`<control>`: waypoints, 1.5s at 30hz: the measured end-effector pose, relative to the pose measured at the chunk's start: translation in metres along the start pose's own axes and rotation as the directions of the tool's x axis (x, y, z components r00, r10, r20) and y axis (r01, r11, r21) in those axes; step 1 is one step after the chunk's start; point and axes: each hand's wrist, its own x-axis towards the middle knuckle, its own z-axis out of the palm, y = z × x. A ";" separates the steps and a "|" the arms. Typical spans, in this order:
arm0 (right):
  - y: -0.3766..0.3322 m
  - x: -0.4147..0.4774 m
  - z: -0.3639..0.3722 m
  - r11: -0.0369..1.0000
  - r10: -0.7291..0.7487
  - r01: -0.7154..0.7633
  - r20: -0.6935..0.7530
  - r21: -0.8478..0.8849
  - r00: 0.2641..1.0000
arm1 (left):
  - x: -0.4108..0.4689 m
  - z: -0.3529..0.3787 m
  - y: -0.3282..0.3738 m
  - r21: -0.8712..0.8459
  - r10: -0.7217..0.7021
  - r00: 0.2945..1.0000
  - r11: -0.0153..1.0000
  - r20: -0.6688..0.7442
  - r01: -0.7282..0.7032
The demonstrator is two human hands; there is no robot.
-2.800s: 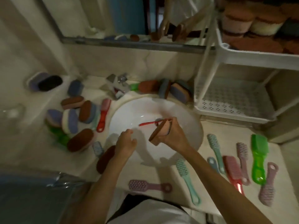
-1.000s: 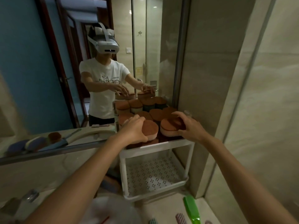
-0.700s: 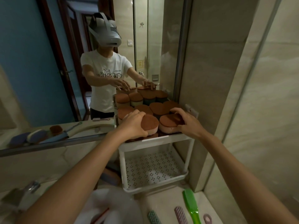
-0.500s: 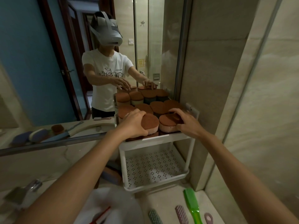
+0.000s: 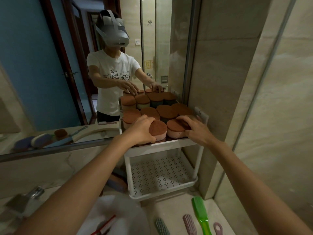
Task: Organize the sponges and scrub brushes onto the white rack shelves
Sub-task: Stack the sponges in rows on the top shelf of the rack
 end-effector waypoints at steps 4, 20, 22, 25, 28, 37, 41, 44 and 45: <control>0.002 -0.002 0.004 0.985 -0.044 0.048 0.027 -0.164 0.999 | -0.004 0.005 -0.003 0.061 0.021 0.997 0.998 0.068 -0.026; -0.016 -0.028 0.040 0.964 -0.236 0.199 -0.226 -0.174 0.945 | -0.031 0.026 0.010 0.207 0.049 0.997 0.978 -0.058 -0.036; -0.026 -0.031 0.044 0.966 -0.246 0.206 -0.303 -0.159 0.921 | -0.034 0.023 0.009 0.122 0.042 0.995 0.992 -0.095 -0.030; -0.056 -0.040 0.062 0.961 -0.276 0.249 -0.473 -0.119 0.837 | -0.050 0.013 0.002 -0.040 -0.010 0.956 0.999 -0.294 -0.001; -0.101 -0.058 0.091 0.941 -0.257 0.334 -0.549 0.043 0.796 | -0.090 0.008 -0.017 -0.233 -0.152 0.894 0.971 -0.421 0.055; -0.232 -0.129 0.237 0.874 -0.247 0.222 0.001 0.433 0.969 | -0.269 0.085 -0.154 -0.575 -0.723 0.665 0.629 -0.187 0.523; -0.290 -0.169 0.301 0.907 -0.206 0.048 0.341 0.418 0.917 | -0.351 0.125 -0.214 -0.542 -0.844 0.536 0.448 0.004 0.711; -0.330 -0.194 0.344 0.911 -0.136 -0.111 0.543 0.397 0.829 | -0.402 0.137 -0.256 -0.467 -0.883 0.464 0.383 0.067 0.797; -0.343 -0.201 0.358 0.916 -0.115 -0.155 0.612 0.370 0.783 | -0.416 0.140 -0.271 -0.424 -0.895 0.440 0.372 0.074 0.826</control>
